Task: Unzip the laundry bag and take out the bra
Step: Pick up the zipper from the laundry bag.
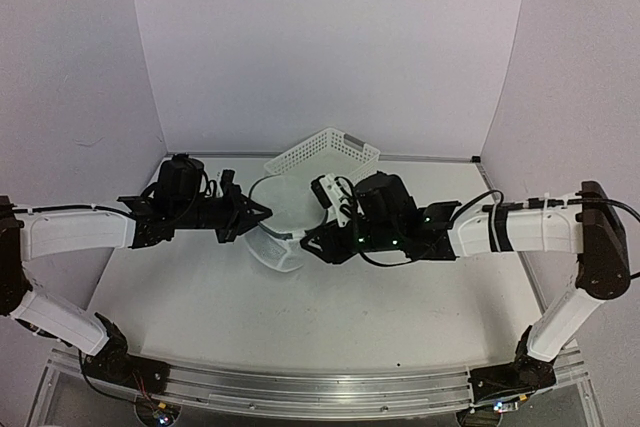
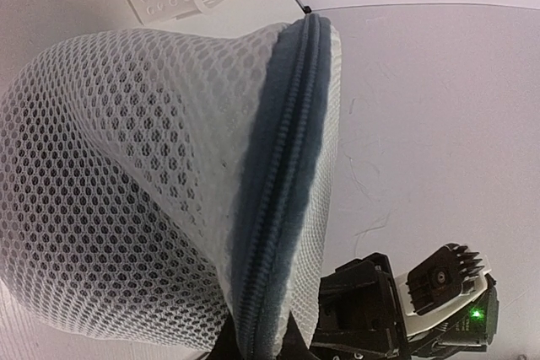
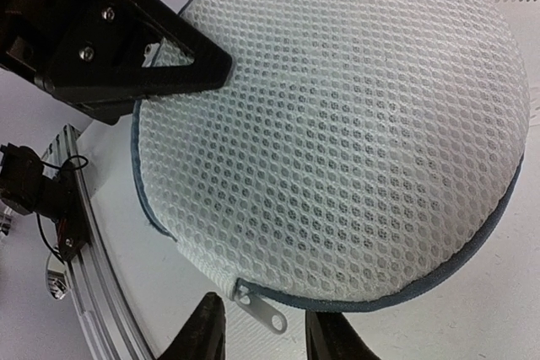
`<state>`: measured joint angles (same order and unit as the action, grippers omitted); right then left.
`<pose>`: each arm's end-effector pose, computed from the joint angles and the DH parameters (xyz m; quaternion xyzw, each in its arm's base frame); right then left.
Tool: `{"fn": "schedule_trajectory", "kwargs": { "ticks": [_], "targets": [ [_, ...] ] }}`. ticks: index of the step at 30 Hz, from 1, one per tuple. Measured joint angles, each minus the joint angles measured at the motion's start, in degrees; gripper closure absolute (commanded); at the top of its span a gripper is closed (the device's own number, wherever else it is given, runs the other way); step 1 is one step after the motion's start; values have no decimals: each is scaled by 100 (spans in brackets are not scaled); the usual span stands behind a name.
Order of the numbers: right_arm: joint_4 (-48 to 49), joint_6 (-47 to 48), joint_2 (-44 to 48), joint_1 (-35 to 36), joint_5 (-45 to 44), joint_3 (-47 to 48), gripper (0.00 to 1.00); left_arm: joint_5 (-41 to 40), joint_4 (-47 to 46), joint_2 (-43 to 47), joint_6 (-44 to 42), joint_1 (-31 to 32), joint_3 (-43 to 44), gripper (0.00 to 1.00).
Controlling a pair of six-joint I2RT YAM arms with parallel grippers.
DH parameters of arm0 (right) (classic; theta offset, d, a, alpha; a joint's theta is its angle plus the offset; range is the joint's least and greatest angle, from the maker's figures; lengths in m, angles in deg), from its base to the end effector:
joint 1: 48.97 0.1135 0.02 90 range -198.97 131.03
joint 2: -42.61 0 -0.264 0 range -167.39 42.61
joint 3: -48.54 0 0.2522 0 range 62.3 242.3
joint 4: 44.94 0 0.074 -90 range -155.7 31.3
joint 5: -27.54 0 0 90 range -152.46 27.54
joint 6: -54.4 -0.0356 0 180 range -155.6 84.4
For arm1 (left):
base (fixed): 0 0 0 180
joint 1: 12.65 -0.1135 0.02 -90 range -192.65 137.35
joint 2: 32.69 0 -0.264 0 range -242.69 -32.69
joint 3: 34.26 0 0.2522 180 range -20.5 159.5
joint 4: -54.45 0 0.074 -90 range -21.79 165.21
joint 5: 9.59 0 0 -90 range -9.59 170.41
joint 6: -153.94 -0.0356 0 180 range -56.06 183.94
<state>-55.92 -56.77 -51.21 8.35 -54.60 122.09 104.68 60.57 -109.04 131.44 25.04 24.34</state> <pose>0.1944 0.3120 0.2329 -0.3017 0.8160 0.3558 0.3412 0.2247 -0.1921 0.2501 -0.0999 0.8213 -0.5307 0.1841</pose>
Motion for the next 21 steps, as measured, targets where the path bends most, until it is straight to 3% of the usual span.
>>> {"fn": "schedule_trajectory", "kwargs": {
  "ticks": [6,10,21],
  "targets": [
    [-76,74,-20,37,-74,114,84,0,-2,0,9,-2,0,100],
    [-107,138,-61,61,-136,125,100,0,-2,0,9,-4,0,100],
    [-170,170,-79,122,-391,133,100,9,-4,0,-2,-4,0,100]
  ]
}}
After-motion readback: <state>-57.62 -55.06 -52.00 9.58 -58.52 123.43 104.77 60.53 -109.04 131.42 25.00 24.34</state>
